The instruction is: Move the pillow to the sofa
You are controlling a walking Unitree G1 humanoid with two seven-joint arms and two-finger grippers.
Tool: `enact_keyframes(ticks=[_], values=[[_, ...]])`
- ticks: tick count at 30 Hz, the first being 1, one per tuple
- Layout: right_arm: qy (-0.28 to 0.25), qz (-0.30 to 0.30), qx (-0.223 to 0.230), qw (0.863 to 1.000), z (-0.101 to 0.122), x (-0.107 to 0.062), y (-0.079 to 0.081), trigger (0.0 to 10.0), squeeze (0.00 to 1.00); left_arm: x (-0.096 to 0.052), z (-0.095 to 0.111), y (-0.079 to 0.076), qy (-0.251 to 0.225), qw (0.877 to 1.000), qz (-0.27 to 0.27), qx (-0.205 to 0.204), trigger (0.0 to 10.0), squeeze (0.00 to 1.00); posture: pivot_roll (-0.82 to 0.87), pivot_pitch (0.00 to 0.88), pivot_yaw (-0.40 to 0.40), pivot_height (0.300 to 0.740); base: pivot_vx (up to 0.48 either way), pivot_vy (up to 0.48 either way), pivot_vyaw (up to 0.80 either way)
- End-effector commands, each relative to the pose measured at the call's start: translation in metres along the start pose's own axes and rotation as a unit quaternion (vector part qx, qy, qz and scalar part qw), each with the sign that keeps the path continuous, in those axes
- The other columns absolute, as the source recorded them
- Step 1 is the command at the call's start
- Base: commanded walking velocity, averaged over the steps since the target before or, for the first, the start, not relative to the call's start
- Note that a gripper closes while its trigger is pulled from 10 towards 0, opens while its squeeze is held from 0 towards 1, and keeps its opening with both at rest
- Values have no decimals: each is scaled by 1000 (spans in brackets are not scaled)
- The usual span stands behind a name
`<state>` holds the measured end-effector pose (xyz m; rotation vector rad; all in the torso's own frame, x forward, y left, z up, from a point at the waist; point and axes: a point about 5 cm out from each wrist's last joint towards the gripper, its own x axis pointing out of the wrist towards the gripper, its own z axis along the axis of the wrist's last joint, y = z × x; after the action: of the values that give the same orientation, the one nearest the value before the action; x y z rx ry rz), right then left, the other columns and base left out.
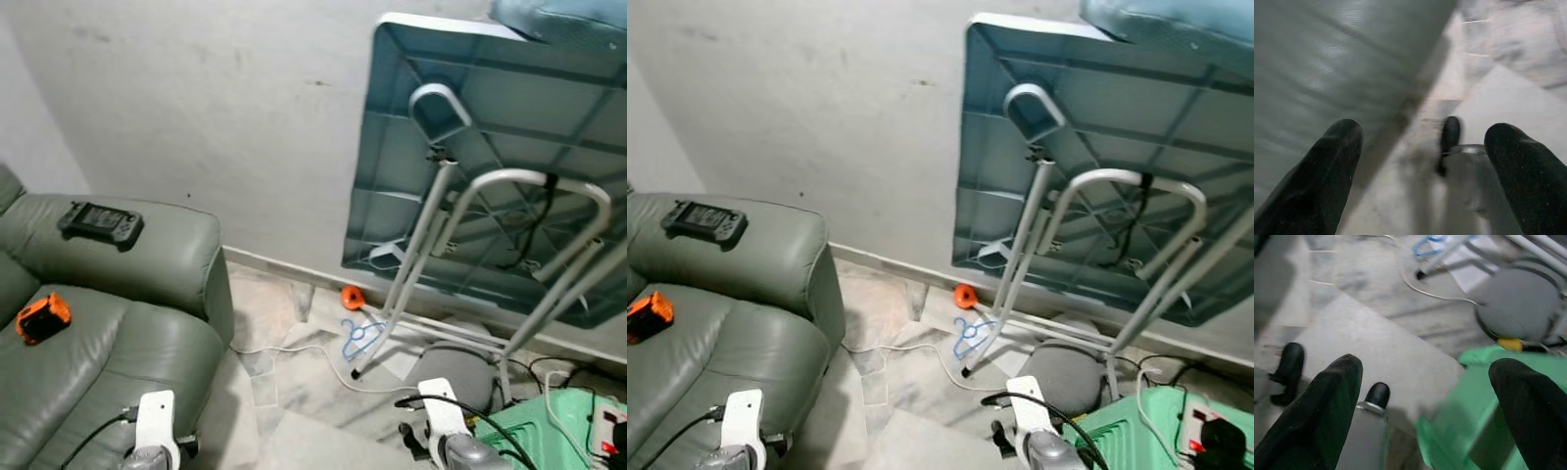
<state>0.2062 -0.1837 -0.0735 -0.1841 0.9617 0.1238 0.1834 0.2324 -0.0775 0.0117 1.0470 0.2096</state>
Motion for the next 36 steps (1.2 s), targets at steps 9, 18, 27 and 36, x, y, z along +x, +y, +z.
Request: enact_keyframes(ticks=[9, 18, 27, 36], values=[[0, 2, -8, 1000, 2, 0, -1, 10000, 0, -1, -6, 8, 9, 1000, 28, -2, 10000, 0, -66, 0, -5, 720, 0, 0, 800], [-1, -1, -7, 1000, 2, 0, -1, 10000, 0, 0, 4, 4, -14, 999, 3, -41, 10000, 0, -74, 0, 1, 720, 0, 0, 800], [-1, -1, -16, 1000, 3, 0, -2, 10000, 0, 0, 14, 1, -45, 996, -12, -71, 10000, 0, -76, 0, -1, 720, 0, 0, 800], [-1, 1, -21, 1000, 3, 0, -1, 10000, 0, 0, 21, -3, -66, 996, -23, -60, 10000, 0, -74, 0, -3, 720, 0, 0, 800]])
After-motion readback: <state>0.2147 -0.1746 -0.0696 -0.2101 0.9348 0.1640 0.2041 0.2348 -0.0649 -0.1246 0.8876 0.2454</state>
